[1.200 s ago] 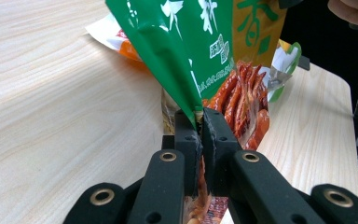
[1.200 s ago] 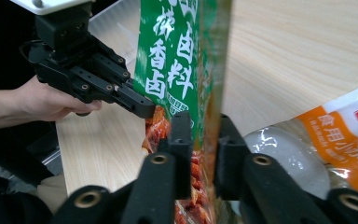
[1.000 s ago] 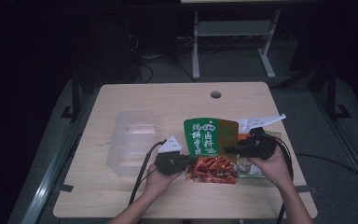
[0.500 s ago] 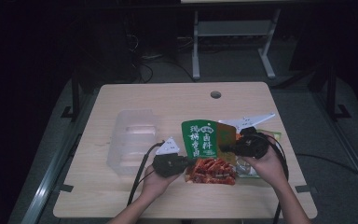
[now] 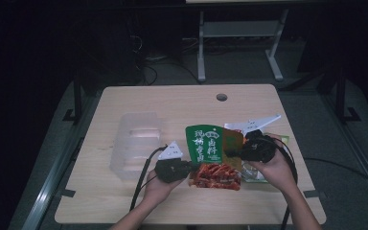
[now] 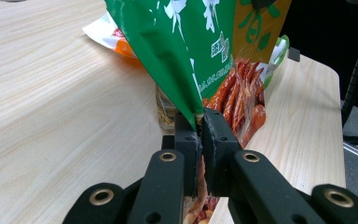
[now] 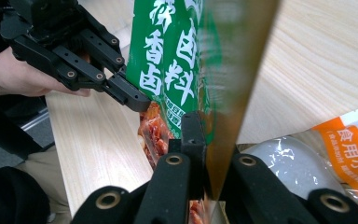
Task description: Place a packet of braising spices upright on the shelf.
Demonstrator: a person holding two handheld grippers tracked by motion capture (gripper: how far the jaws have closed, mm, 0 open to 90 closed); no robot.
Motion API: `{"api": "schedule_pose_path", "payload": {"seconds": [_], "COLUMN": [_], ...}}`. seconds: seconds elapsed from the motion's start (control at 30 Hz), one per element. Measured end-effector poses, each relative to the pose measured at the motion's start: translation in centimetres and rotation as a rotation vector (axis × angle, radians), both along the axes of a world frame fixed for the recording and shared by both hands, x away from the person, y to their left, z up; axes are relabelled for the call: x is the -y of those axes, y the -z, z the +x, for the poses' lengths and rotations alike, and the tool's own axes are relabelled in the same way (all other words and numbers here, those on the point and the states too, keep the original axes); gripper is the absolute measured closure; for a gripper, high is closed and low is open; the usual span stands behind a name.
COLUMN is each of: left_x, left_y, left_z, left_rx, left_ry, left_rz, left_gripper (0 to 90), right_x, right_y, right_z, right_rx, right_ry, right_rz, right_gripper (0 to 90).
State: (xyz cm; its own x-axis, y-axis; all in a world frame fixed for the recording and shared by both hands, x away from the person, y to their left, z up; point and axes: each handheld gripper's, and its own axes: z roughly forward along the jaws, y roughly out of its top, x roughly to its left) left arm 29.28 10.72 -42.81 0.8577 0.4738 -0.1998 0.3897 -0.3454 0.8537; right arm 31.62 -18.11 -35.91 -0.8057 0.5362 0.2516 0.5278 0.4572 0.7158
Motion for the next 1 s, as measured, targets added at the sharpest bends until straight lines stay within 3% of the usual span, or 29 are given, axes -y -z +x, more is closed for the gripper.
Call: {"api": "schedule_pose_path", "payload": {"seconds": [0.2, 0.3, 0.57, 0.73, 0.93, 1.0], "left_x": [-0.4, -0.5, -1.2, -1.8, -2.1, -2.1], "left_y": [-0.4, -0.6, -0.8, -0.8, -0.4, -0.5], "left_z": [-0.4, -0.7, -1.4, -1.7, -2.3, -2.7], "left_rx": [0.007, 0.013, 0.019, 0.016, -0.01, 0.004], "left_ry": [-0.012, -0.016, -0.036, -0.04, -0.043, -0.034], "left_rz": [-0.003, 0.001, -0.002, 0.023, 0.018, 0.032], "left_gripper": [76.6, 68.8, 58.6, 55.8, 53.1, 51.9], "right_x": [0.3, 0.1, -0.3, -0.3, -0.3, -0.4], "right_y": [-0.6, -1.4, -2.7, -3.7, -5.0, -5.5], "right_z": [-0.7, -1.7, -2.6, -2.6, -2.2, -1.9], "right_rx": [0.018, 0.055, 0.097, 0.106, 0.106, 0.107], "right_ry": [-0.002, -0.009, -0.008, 0.008, 0.034, 0.042], "right_rz": [0.043, 0.037, 0.05, 0.065, 0.082, 0.09], "right_gripper": [89.4, 89.5, 89.6, 89.6, 89.6, 89.6]}}
